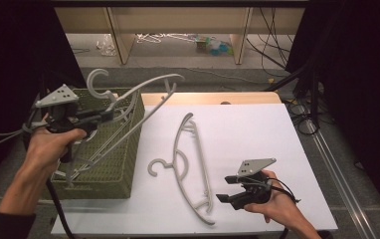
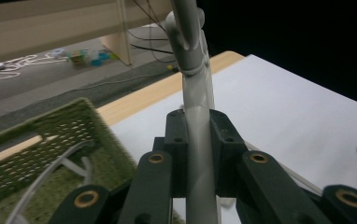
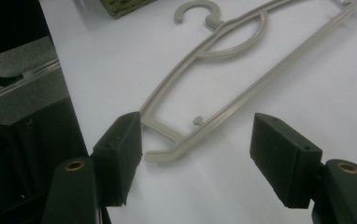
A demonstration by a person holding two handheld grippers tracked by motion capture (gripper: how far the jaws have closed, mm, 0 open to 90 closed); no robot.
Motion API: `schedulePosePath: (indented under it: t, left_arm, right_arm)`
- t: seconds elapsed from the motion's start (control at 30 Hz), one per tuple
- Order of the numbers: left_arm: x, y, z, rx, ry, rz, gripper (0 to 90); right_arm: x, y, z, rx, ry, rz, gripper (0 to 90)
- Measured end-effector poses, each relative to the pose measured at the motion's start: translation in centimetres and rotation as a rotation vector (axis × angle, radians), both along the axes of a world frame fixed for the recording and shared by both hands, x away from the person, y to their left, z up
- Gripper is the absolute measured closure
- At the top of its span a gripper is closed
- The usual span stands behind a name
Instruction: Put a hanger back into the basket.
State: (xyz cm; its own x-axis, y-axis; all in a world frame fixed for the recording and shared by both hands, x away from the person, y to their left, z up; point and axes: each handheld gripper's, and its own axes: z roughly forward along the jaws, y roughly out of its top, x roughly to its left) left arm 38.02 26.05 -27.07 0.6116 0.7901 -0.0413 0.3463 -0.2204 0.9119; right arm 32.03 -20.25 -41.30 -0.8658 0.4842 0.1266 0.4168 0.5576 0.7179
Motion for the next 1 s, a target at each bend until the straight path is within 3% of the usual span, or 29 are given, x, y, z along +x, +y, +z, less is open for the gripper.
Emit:
schedulePosePath:
  t: [0.17, 0.37, 0.57, 0.77, 1.0]
  left_arm:
    - [1.4, 2.7, -0.4, -0.019, -0.024, 0.06, 79.1]
    - [2.4, 5.0, -1.7, 0.008, -0.032, 0.126, 79.1]
    - [3.3, 7.1, -3.5, 0.029, -0.051, 0.154, 79.2]
    - [3.8, 8.6, -4.8, 0.071, -0.033, 0.168, 79.1]
    - [3.9, 10.1, -6.5, 0.087, -0.017, 0.172, 79.2]
  right_arm:
    - [0.1, 0.0, -0.3, -0.004, 0.01, 0.005, 34.4]
    - [0.1, 0.1, -0.5, -0.009, 0.012, 0.003, 34.3]
    - [0.1, 0.1, -0.5, -0.01, 0.015, 0.007, 34.3]
    - [0.1, 0.1, -0.6, -0.011, 0.017, 0.006, 34.3]
    - [0.2, 0.1, -0.8, -0.011, 0.022, 0.005, 34.2]
